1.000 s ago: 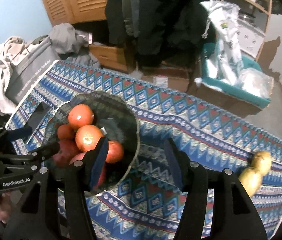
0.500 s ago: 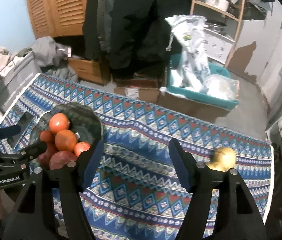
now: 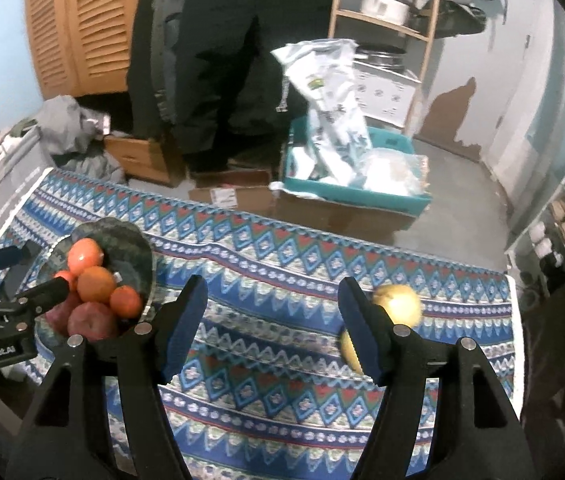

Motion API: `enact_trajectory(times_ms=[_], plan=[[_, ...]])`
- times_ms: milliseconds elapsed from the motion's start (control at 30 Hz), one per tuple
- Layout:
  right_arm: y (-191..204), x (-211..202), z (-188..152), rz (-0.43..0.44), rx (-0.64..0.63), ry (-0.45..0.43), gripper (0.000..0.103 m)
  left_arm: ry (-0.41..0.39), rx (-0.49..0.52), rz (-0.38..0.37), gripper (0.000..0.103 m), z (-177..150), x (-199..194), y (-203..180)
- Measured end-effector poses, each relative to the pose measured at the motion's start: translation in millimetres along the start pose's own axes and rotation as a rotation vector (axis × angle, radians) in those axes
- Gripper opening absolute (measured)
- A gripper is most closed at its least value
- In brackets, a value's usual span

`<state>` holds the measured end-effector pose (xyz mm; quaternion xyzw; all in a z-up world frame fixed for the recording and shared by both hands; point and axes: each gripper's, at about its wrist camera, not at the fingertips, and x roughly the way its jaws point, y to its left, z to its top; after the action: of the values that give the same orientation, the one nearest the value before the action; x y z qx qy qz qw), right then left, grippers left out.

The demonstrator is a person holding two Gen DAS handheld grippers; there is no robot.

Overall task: Organize fruits
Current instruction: 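Withdraw both tools from the glass bowl toward the yellow pears, then move the left tool to one yellow pear while the right tool approaches the other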

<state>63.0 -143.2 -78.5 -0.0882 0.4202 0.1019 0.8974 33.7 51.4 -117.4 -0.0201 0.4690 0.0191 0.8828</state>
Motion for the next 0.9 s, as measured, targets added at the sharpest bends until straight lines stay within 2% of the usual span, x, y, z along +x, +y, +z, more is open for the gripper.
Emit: enact_trajectory(times_ms=[167,900], plan=[[-20.1,-6.4,-5.2,-0.034,0.033,-0.010,0.072,-0.002,0.027,-0.012,0.086,3.3,-1.4,-18.3],[-118.7,-27.4,-36.4,-0.155,0.173,-0.014,0.074,0.018,0.161,-0.061,0.086,11.0,8.3,-114.9]])
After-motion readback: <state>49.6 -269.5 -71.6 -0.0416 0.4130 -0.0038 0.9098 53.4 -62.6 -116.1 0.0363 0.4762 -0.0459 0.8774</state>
